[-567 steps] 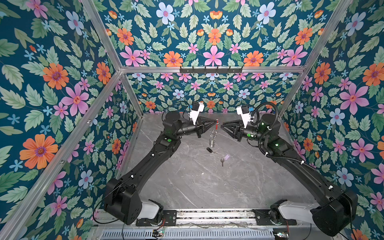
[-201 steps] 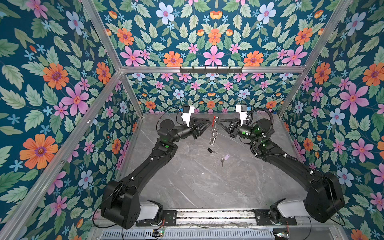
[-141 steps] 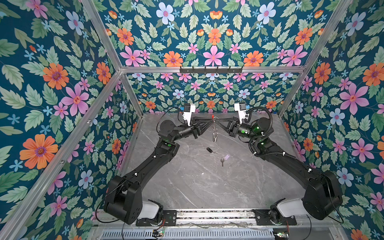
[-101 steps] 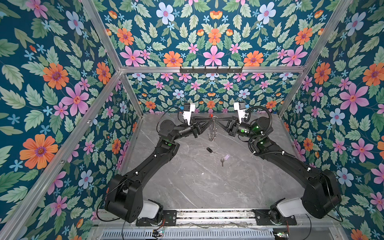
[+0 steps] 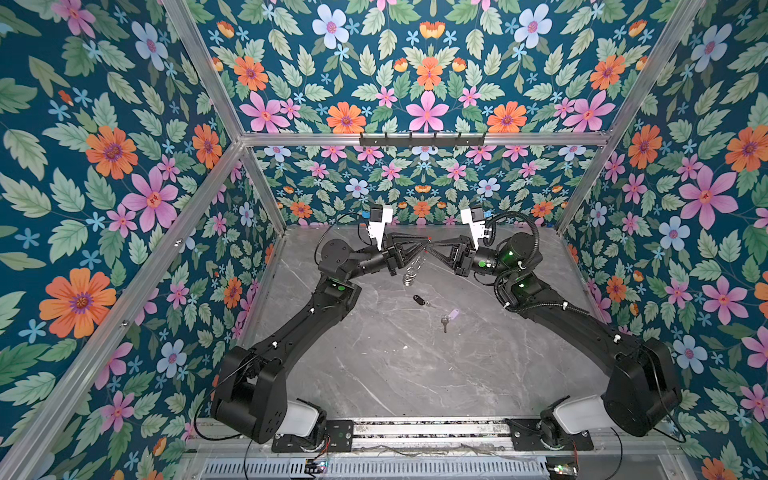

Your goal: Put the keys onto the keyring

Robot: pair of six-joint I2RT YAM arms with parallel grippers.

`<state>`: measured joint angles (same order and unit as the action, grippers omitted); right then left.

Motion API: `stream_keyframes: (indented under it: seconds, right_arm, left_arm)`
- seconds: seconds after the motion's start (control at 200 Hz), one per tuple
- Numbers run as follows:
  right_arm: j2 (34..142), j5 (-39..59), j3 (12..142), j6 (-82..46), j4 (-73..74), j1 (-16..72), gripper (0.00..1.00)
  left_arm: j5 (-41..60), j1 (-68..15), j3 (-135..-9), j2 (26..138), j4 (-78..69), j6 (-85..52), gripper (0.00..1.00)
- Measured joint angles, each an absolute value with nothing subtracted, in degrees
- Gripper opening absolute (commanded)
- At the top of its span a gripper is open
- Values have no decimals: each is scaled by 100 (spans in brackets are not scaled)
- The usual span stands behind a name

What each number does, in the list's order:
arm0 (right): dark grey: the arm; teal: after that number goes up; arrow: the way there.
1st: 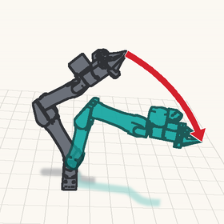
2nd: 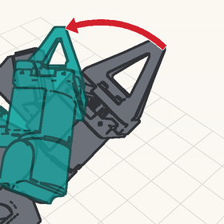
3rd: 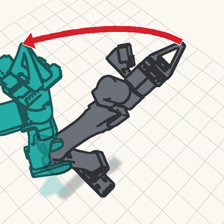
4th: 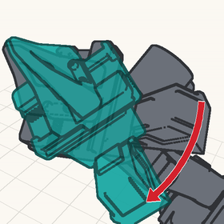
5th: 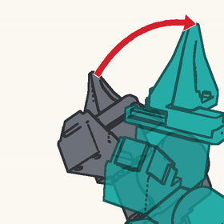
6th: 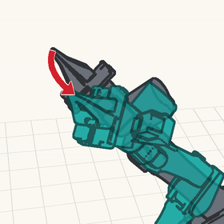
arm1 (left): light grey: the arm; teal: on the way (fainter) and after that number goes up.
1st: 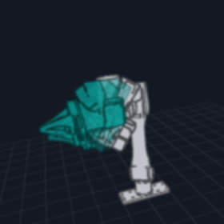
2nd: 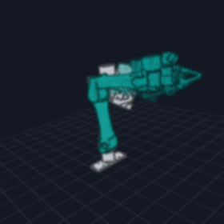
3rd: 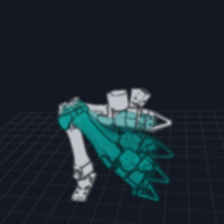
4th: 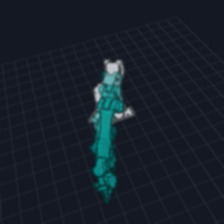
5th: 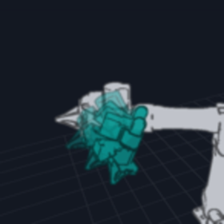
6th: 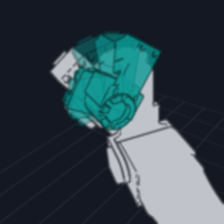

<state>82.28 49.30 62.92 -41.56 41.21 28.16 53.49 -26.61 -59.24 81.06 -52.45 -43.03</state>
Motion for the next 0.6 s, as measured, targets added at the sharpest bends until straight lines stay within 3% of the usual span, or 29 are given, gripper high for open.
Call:
stream_keyframes:
  seconds: [0.135,0.335,0.495,0.6]
  right_arm:
    - [8112,4943,6292,-3983,3876,2818,0]
    - [8007,4901,6257,-3830,3743,2821,0]
    - [8003,4823,6243,-3767,3730,2823,0]
    - [8007,4825,6252,-3769,3728,2821,0]
  left_arm:
    - [5382,-2659,-5940,8042,-5057,-4174,9]
    - [5378,-2657,-5946,7942,-4818,-4082,22]
    - [5323,-2657,-5929,7808,-4578,-3953,8]
    - [5319,-2657,-5924,7800,-4545,-3898,5]
